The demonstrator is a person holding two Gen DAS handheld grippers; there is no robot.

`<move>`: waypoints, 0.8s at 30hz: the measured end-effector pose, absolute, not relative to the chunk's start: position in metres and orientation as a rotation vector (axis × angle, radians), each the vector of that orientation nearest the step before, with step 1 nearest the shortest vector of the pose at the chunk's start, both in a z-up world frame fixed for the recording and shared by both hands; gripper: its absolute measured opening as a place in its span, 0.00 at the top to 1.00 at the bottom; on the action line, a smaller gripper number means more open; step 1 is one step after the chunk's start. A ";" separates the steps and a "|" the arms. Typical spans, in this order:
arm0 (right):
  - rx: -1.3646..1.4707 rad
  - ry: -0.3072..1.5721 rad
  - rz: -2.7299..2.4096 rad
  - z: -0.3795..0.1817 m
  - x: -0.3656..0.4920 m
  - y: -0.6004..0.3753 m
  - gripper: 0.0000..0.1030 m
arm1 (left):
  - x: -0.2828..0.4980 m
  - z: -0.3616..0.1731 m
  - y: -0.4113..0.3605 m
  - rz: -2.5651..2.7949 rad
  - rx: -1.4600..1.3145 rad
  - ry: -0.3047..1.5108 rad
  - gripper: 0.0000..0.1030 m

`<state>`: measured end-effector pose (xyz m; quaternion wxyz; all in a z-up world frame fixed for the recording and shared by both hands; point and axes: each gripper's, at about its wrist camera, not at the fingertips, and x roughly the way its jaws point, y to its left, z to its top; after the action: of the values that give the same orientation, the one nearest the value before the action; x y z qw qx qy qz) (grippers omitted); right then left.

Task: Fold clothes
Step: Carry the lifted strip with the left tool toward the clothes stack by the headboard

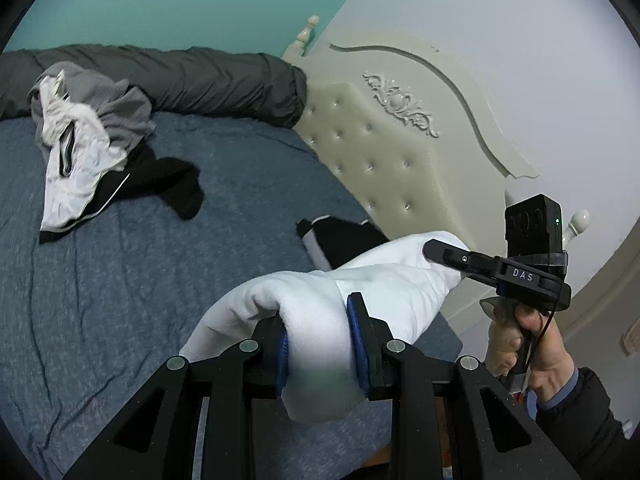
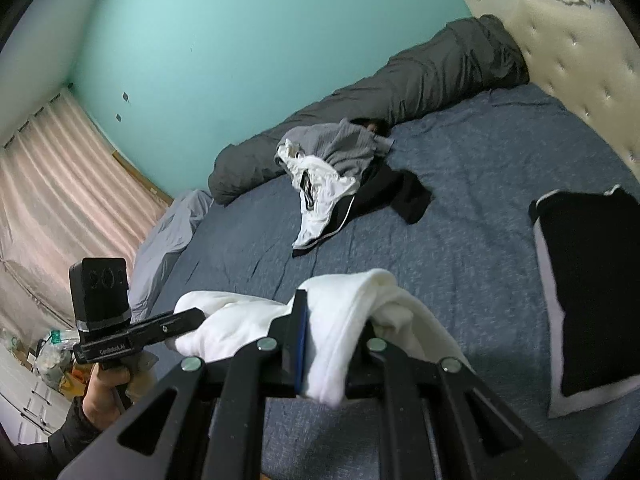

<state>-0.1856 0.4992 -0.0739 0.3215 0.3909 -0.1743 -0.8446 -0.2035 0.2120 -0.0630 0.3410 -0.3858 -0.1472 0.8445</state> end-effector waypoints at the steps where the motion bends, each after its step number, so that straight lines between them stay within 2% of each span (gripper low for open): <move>1: 1.021 -0.454 -2.225 -0.069 -0.189 0.502 0.89 | -0.207 -0.058 0.217 2.199 -0.996 -0.382 0.73; 12: 0.962 -0.468 -2.294 -0.027 -0.254 0.549 0.89 | -0.274 -0.013 0.288 2.224 -0.949 -0.333 0.73; 24: 0.924 -0.431 -2.433 -0.001 -0.356 0.624 0.89 | -0.375 -0.001 0.397 2.198 -0.906 -0.283 0.73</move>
<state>-0.3562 0.6244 -0.0008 0.2490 0.3391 -0.1584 -0.8933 -0.3755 0.3967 -0.0008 0.3650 -0.3524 -0.1100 0.8547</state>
